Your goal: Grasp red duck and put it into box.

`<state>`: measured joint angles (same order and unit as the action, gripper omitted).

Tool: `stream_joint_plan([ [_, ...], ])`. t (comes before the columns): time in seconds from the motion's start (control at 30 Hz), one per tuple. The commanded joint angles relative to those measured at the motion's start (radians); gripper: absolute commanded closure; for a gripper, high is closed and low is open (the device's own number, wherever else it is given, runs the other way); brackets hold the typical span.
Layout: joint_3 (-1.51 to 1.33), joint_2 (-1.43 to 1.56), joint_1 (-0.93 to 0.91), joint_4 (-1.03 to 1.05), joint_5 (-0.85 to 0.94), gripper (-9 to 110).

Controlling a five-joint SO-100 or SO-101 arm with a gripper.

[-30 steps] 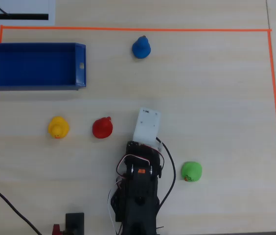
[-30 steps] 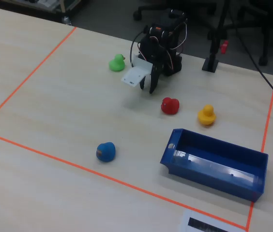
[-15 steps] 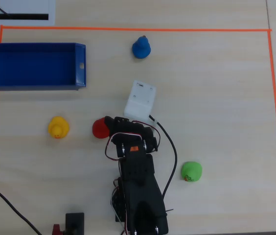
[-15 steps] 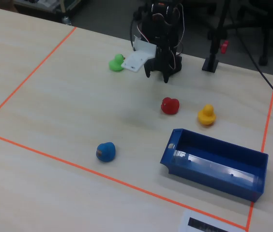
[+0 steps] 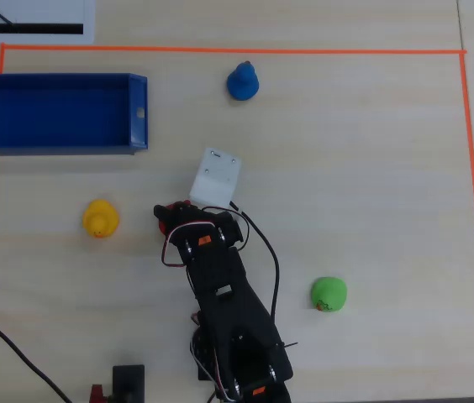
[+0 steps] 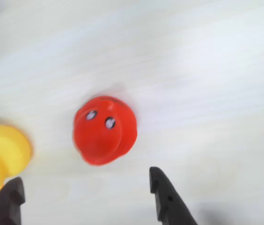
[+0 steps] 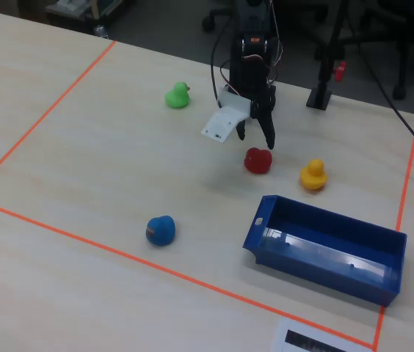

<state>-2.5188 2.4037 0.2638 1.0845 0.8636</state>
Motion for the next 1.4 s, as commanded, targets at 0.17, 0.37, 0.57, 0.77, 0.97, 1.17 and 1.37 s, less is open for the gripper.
stream_joint_plan([
  [0.17,-0.049,-0.026,-0.012,-0.126,0.005,65],
  [0.37,-0.114,-0.026,0.008,-0.187,0.002,65],
  [0.57,-0.167,-0.061,0.002,-0.304,-0.017,65],
  [0.77,-0.158,-0.067,0.029,-0.336,-0.052,66],
  [0.97,-0.195,-0.074,0.035,-0.390,-0.060,76],
  [1.17,-0.224,-0.049,0.049,-0.411,-0.112,101],
  [1.37,-0.092,0.014,0.031,-0.255,-0.150,101],
])
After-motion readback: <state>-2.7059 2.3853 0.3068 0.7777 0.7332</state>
